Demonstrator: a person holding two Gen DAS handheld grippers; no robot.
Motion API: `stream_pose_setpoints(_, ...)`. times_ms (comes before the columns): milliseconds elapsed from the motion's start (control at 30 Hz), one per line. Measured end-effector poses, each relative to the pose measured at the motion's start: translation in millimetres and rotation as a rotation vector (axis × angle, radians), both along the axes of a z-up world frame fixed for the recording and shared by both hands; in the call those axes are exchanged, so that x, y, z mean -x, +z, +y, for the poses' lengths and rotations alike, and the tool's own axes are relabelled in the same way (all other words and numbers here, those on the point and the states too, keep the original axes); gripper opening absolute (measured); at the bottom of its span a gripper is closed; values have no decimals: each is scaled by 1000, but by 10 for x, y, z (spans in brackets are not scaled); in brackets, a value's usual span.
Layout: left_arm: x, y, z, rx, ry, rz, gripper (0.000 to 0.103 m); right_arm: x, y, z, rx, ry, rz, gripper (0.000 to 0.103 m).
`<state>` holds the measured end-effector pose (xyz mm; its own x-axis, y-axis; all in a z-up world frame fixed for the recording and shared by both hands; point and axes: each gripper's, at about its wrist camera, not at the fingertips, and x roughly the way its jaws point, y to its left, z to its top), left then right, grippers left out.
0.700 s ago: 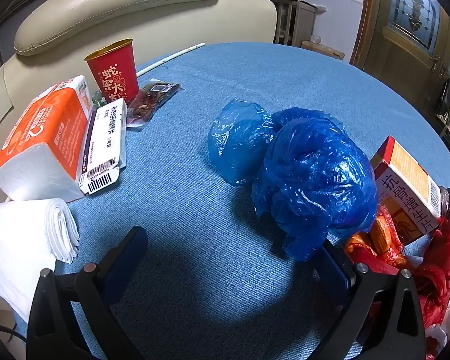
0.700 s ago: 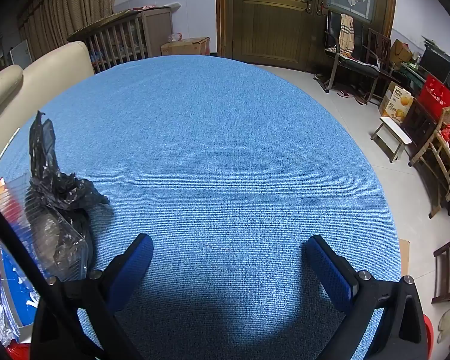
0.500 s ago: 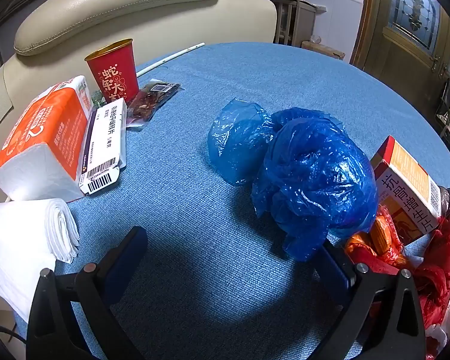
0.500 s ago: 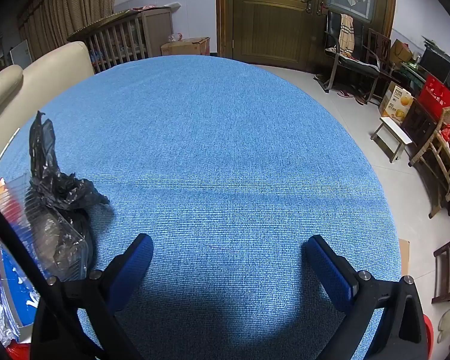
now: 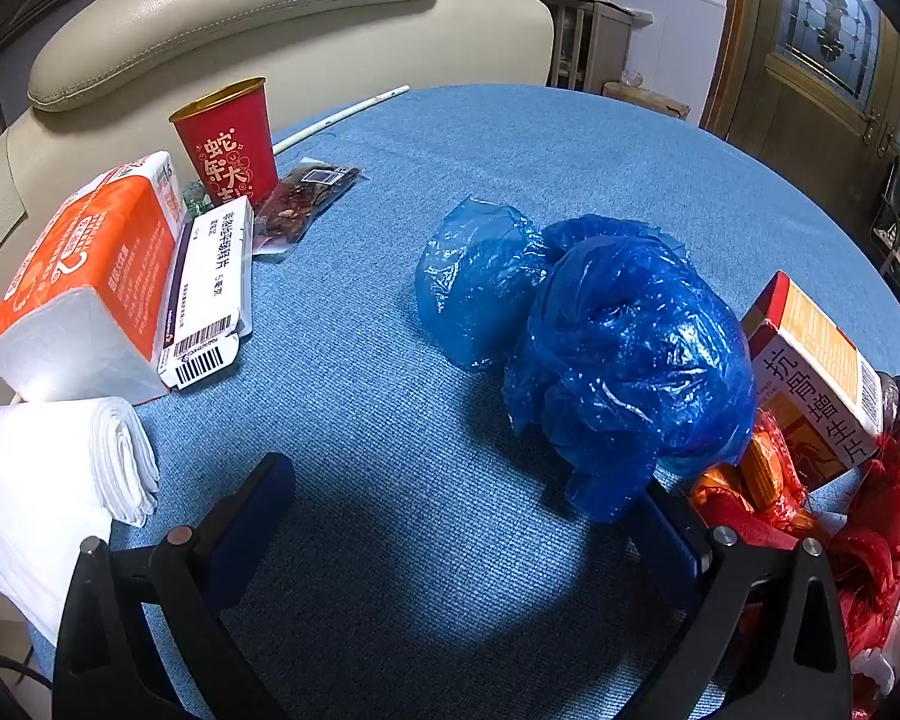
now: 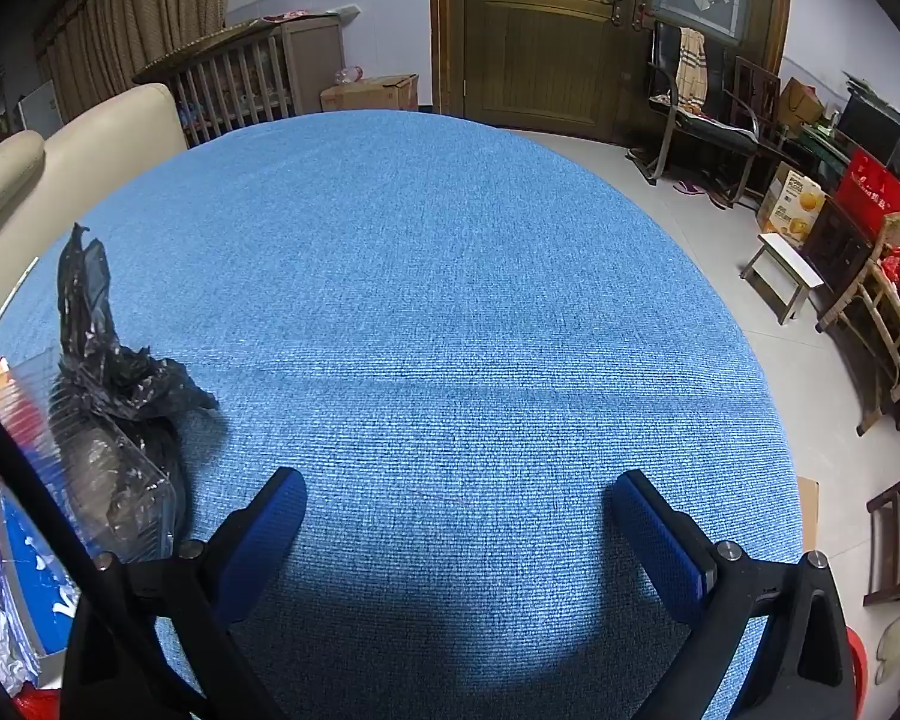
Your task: Collect trash
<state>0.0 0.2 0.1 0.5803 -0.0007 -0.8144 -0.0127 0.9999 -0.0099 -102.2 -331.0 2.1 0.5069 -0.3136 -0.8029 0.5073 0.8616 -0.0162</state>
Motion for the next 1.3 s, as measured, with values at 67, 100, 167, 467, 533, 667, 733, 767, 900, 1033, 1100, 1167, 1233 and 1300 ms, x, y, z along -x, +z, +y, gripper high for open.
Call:
stream_pose_setpoints(67, 14, 2, 11, 5, -14, -1, 103, 9, 12, 0, -11, 10, 18, 103)
stream_pose_setpoints(100, 35, 8, 23, 11, -17, -3, 103, 48, 31, 4, -19, 6, 33, 103)
stream_pose_setpoints(167, 123, 14, 64, 28, -8, -4, 103, 194, 104, 21, -14, -4, 15, 103)
stream_pose_setpoints(467, 573, 320, 80, 27, -28, -70, 103, 842, 516, 373, 40, 49, -64, 103)
stream_pose_setpoints(533, 728, 438, 88, 23, -37, -106, 103, 977, 574, 432, 37, 49, -74, 103)
stream_pose_setpoints(667, 1028, 608, 71, 30, -60, -137, 103, 1171, 631, 646, 32, 68, -88, 103)
stream_pose_setpoints(733, 1124, 662, 76, 42, -68, -140, 103, 1240, 620, 709, 14, 80, -93, 103)
stream_pose_setpoints(767, 1167, 686, 78, 47, -68, -144, 103, 1283, 619, 743, 5, 87, -97, 103)
stream_pose_setpoints(900, 1314, 734, 61, 63, -82, -142, 103, 1400, 594, 917, -15, 121, -103, 103)
stream_pose_setpoints(1033, 1404, 725, 32, 57, -96, -135, 103, 1543, 579, 1026, -38, 123, -125, 103)
stream_pose_setpoints(1100, 1435, 713, 19, 59, -103, -127, 103, 1590, 570, 1050, -45, 122, -129, 103)
stream_pose_setpoints(1167, 1456, 699, 8, 58, -110, -124, 103, 1633, 561, 1094, -42, 120, -128, 103)
stream_pose_setpoints(1233, 1482, 695, -13, 59, -116, -122, 103, 1662, 528, 1099, -44, 119, -124, 103)
stream_pose_setpoints(1300, 1502, 696, -38, 61, -123, -124, 103, 1679, 508, 1100, -45, 112, -123, 103)
